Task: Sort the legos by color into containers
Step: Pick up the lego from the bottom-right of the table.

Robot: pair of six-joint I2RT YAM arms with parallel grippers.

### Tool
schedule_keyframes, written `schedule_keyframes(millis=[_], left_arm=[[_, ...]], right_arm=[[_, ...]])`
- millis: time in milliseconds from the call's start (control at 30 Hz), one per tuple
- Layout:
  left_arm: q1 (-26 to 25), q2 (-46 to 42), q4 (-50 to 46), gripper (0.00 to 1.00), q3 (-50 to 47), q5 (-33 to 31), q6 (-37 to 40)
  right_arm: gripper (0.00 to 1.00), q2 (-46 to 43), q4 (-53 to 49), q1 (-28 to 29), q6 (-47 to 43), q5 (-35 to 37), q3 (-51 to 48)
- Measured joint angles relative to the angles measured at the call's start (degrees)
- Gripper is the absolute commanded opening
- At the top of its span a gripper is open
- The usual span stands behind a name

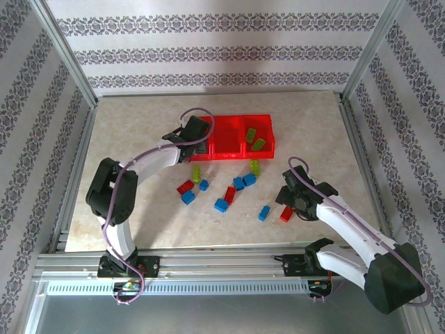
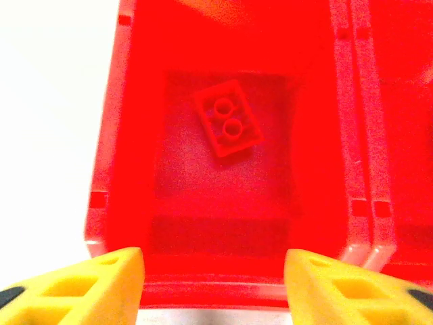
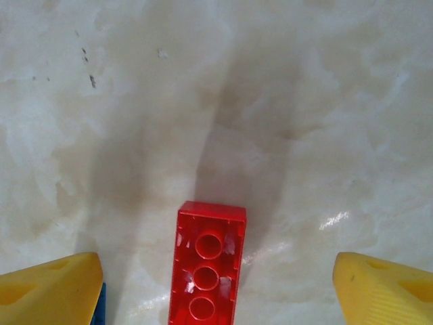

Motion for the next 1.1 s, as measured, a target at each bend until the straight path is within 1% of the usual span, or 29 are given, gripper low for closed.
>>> schedule_keyframes(millis=[67, 133, 267, 333, 433, 667, 867, 1033, 1100], left_arm=[[0.0, -2.4, 0.9, 0.66, -1.4, 0.0, -0.1], [0.0, -4.7, 1.9, 0.72, -3.0, -0.2, 0.0], [0.0, -9.0, 4.0, 0.88, -6.3, -0.7, 0.0], [0.0, -10.8, 5.1, 1.00, -8.0, -1.4, 0.2], [0.0, -12.9, 6.2, 1.00, -10.1, -2.8, 0.4], [0.0, -16.1, 7.3, 1.00, -13.6, -6.4, 0.5], [0.0, -17.5, 7.8, 1.00, -15.7, -8.3, 0.5], [0.1, -17.8, 7.8, 1.00, -16.6, -9.0, 0.4], [0.3, -17.9, 7.8, 1.00, -16.7, -9.2, 0.4]], right_arm=[[0.83, -0.3, -0.5, 0.4, 0.6, -0.5, -0.8], [0.82, -0.3, -0.9, 0.8, 1.0, -1.2, -1.6], [0.80, -0.4, -1.2, 1.1, 2.1, -2.4, -2.5], [0.79, -0.4, -1.0, 1.3, 2.4, -2.8, -2.5], [0.76, -0.1, -0.8, 1.8, 2.6, -3.3, -2.5], [0.72, 3.7, 0.8, 1.8, 2.8, -4.0, -2.5], [0.61, 6.3, 2.8, 1.8, 3.5, -4.6, -2.5], [0.57, 8.5, 5.0, 1.8, 3.8, -5.3, -2.5], [0.54, 9.7, 5.8, 1.8, 3.8, -5.6, -2.5]])
